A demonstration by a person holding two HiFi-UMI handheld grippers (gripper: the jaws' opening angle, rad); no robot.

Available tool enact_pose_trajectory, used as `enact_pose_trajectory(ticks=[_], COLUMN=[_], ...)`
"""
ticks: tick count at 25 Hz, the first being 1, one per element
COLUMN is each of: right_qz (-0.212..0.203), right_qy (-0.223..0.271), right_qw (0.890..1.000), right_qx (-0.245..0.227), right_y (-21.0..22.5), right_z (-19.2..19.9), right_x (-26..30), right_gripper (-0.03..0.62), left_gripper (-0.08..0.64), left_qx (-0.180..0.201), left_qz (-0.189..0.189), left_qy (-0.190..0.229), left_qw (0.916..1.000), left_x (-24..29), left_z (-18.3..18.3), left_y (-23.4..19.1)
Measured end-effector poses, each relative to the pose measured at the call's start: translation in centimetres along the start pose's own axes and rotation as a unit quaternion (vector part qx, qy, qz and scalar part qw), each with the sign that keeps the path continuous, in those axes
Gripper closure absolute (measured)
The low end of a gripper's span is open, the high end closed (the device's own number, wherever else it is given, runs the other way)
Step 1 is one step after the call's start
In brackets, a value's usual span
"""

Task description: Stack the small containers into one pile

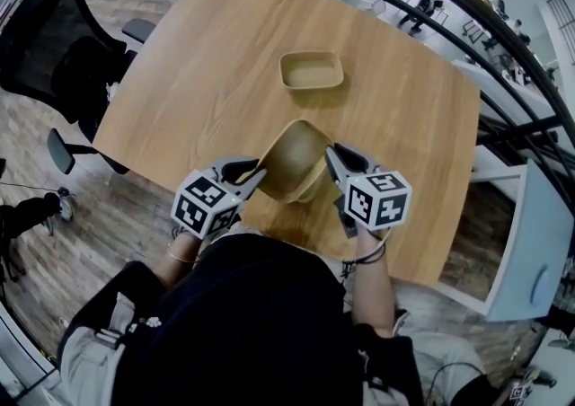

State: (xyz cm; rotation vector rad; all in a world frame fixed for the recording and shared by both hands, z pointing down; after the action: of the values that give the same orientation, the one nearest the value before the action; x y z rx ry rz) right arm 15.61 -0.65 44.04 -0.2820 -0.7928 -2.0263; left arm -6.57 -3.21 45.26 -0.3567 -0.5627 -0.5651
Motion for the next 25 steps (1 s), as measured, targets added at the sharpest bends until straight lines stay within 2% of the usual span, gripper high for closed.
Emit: enact_pose_trajectory(ticks=[9,25], right_qz=[0.02,0.028], right_qy=[-0.028,-0.064], right_qw=[0.999,0.997], right_qx=[0.011,0.01], right_y=[1.5,3.2], right_z=[1.7,2.8], right_x=[-0.8,0.4], right_gripper=[0.538,0.538], left_gripper=[0.497,0.491], left_qx=[-0.018,-0.038], left_qz=[0.032,0.052], left_qy=[-0.024,-0.052], left_qw=[0.9991,0.9966], left_x=[2.2,3.9], left_z=[1.4,2.4], left_y=[1.3,1.4])
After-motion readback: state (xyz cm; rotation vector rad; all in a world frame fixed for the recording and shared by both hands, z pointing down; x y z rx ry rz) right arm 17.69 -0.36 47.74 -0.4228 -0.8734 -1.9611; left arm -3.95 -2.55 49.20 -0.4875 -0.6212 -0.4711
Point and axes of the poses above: the fingertips, and each gripper's own axes: x forward along the fingers, y to its right, z out of its underside, the point moved 7 cm from there along -x, backward along the fingers, and after that the axes turned 13 degrees about -z, right-handed, at the moved point
